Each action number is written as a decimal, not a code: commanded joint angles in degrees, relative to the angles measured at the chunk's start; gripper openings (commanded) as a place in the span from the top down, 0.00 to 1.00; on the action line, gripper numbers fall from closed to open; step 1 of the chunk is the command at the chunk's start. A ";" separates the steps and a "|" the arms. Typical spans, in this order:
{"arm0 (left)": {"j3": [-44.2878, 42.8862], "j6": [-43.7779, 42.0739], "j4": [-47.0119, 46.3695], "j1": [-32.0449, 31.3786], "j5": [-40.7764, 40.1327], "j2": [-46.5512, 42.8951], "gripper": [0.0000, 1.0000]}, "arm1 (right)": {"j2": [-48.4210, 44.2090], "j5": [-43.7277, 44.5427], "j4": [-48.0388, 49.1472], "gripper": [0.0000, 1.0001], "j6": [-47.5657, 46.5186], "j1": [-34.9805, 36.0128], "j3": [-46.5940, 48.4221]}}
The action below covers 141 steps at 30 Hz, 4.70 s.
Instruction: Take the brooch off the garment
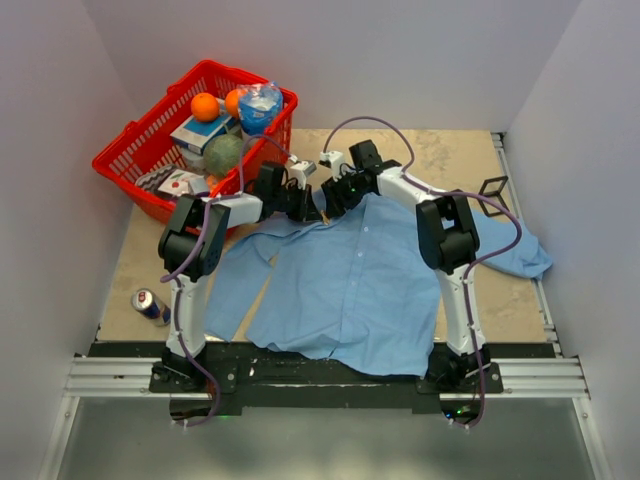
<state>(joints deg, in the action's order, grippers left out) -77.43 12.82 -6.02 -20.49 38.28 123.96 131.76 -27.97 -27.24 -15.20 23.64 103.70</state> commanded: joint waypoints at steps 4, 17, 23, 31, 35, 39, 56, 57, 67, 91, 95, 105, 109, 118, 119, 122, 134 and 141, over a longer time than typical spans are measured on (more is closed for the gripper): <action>-0.09 0.45 3.30 0.63 -2.60 1.72 1.00 | -2.03 0.20 -2.20 0.45 -3.69 0.71 -0.95; -0.62 -0.86 1.89 0.45 -1.89 -0.91 1.00 | -10.21 2.81 -2.47 0.43 -2.12 -0.17 -5.17; -1.93 -8.41 3.12 -2.44 -7.60 -6.01 1.00 | -10.30 14.33 -0.53 0.44 -1.50 -0.26 -9.21; -1.16 -28.78 4.36 -10.62 -24.80 -10.13 1.00 | -10.21 18.30 -0.53 0.44 1.14 -0.52 -12.82; 5.35 -35.31 -5.13 -12.99 -32.73 -13.13 1.00 | -10.47 15.67 -1.58 0.44 3.51 -1.93 -14.22; 9.04 -39.71 -11.19 -13.87 -38.10 -13.40 1.00 | -11.00 10.40 -3.16 0.44 5.44 -5.00 -15.02; 8.70 -54.73 -33.17 -16.86 -55.85 -7.50 1.00 | -8.01 2.39 -8.53 0.46 8.96 -8.35 -17.30; 8.61 -55.61 -33.35 -16.86 -56.73 -7.94 1.00 | -8.19 2.39 -8.18 0.46 9.05 -8.35 -17.39; -7.38 -31.11 3.28 -14.49 -33.13 -20.07 1.00 | -16.35 1.60 -5.80 0.46 9.05 -8.52 -17.22; 2.54 -4.29 8.48 -10.01 19.10 -22.28 1.00 | -35.61 -10.00 -7.21 0.46 -0.19 -11.33 -27.85; 0.89 -2.11 10.15 -8.52 23.49 -18.85 1.00 | -37.89 -13.96 -9.83 0.46 -0.25 -10.72 -27.50; -2.20 7.39 0.84 -8.25 27.81 -14.45 1.00 | -38.60 -11.14 -11.25 0.46 -2.91 -10.02 -29.34; -0.80 8.18 -0.30 -7.46 27.02 -15.59 1.00 | -37.02 -10.62 -10.11 0.47 -1.94 -9.23 -29.52; 0.96 6.87 -0.31 -6.32 23.50 -18.67 1.00 | -38.33 -17.47 -12.47 0.46 -3.33 -8.26 -26.88; 1.14 6.96 -0.39 -6.40 22.90 -18.67 1.00 | -38.68 -18.00 -13.44 0.46 -3.69 -8.34 -26.80; 1.84 7.22 -1.27 -7.02 22.71 -18.49 1.00 | -39.13 -20.72 -14.33 0.46 -4.14 -8.17 -26.88; 1.75 6.60 -1.01 -8.95 21.75 -18.32 1.00 | -41.24 -19.85 -13.36 0.46 -2.82 -8.08 -24.95; 2.02 6.78 -1.01 -9.39 21.57 -18.84 1.00 | -42.90 -17.48 -12.22 0.46 -1.68 -8.17 -26.71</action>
<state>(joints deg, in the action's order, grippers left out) -75.31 19.92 -5.52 -29.45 59.72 108.05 91.92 -46.02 -40.71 -17.78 15.33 76.79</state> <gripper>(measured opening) 0.081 0.539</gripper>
